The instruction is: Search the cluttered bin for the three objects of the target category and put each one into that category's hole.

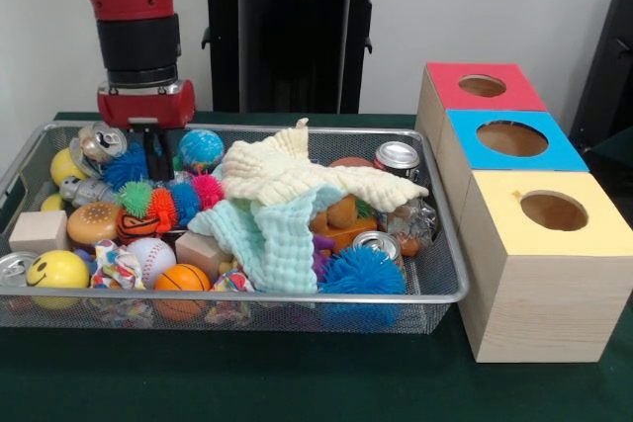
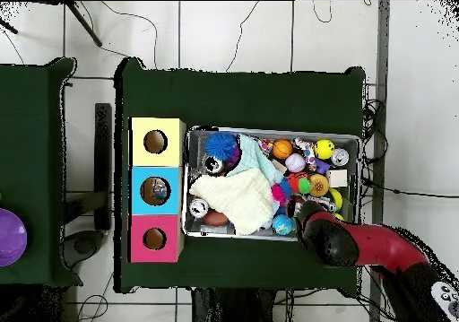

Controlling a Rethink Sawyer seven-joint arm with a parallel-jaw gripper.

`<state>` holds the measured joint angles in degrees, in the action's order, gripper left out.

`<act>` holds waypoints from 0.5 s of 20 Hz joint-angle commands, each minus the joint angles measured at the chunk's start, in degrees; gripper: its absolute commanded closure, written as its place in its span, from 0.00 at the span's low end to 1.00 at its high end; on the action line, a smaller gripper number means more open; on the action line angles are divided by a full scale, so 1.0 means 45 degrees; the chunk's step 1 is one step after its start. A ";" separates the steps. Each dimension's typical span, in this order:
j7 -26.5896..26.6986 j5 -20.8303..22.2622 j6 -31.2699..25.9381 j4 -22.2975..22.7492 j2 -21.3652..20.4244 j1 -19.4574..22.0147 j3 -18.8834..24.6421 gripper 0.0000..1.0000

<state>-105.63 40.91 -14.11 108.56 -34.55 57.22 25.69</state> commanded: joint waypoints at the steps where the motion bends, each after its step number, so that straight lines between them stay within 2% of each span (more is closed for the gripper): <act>1: 0.0553 -0.1005 -0.1957 0.0383 -0.0806 0.0103 0.1023 1.00; 7: 0.0438 -0.1208 -0.2263 0.0529 -0.1121 -0.0167 0.0866 1.00; 10: 0.0000 -0.1024 -0.1807 0.0565 -0.1148 -0.0592 0.0485 1.00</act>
<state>-105.63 37.54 -18.08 108.58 -38.64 57.02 26.05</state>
